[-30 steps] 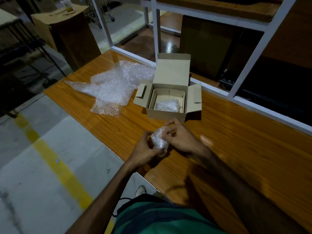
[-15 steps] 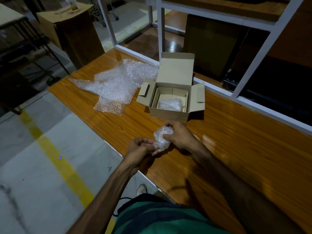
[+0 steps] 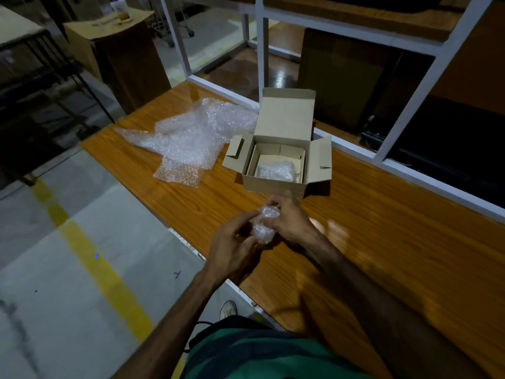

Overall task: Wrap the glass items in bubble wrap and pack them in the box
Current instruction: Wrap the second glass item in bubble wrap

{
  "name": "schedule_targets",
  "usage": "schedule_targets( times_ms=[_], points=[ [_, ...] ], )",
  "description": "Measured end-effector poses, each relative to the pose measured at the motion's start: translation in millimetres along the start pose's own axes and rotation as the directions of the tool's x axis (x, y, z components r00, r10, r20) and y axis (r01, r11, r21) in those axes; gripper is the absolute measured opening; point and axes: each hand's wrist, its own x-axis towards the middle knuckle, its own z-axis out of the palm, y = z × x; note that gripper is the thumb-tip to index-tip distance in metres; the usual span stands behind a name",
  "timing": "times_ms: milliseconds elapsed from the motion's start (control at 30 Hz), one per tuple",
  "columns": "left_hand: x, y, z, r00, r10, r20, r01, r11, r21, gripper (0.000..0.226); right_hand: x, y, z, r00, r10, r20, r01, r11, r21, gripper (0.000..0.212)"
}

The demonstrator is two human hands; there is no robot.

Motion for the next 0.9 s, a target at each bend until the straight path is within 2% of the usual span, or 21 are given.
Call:
schedule_targets(
  times_ms=[67,167,300,400,467,567,633,700,800,900],
  points=[
    [5,-7,-3,0.999,-0.012,0.05,0.009,0.998,0.055,0.041,2,4,0,1.0,0.003,0.024,-0.003,1.0,0.018,0.027],
    [12,-15,-4,0.994,-0.087,0.066,0.086,0.996,0.011,0.038,0,9,3,0.996,0.053,0.077,-0.07,0.969,0.235,0.024],
    [17,-9,-2,0.993,-0.052,0.103,0.062,0.994,-0.089,0.025,-6,13,9,0.999,0.043,0.023,-0.048,0.935,0.351,0.023],
    [19,1,-1,0.987,-0.069,0.143,0.091,0.984,-0.151,0.032,-11,23,14,0.997,0.072,0.006,-0.066,0.881,0.468,0.029],
    [20,-2,-1,0.99,-0.067,0.123,0.087,0.982,-0.169,0.022,-16,28,16,0.99,0.139,-0.001,-0.119,0.848,0.516,0.045],
    [20,-6,-3,0.994,-0.077,0.075,0.091,0.976,-0.199,0.019,-24,29,15,0.962,0.27,0.042,-0.247,0.795,0.554,0.091],
    [21,-7,-3,0.994,-0.083,0.069,0.097,0.969,-0.228,0.022,-28,24,13,0.954,0.28,0.109,-0.288,0.756,0.588,0.109],
    [23,-8,-5,0.993,-0.096,0.066,0.109,0.961,-0.255,0.026,-31,16,11,0.954,0.241,0.179,-0.3,0.725,0.62,0.101],
    [28,-12,-8,0.994,-0.085,0.068,0.1,0.961,-0.256,0.038,-33,11,9,0.973,0.169,0.156,-0.23,0.714,0.662,0.069],
    [29,-11,-9,0.995,-0.058,0.075,0.076,0.962,-0.263,0.041,-35,12,14,0.989,0.115,0.094,-0.147,0.682,0.716,0.066]
  ],
)
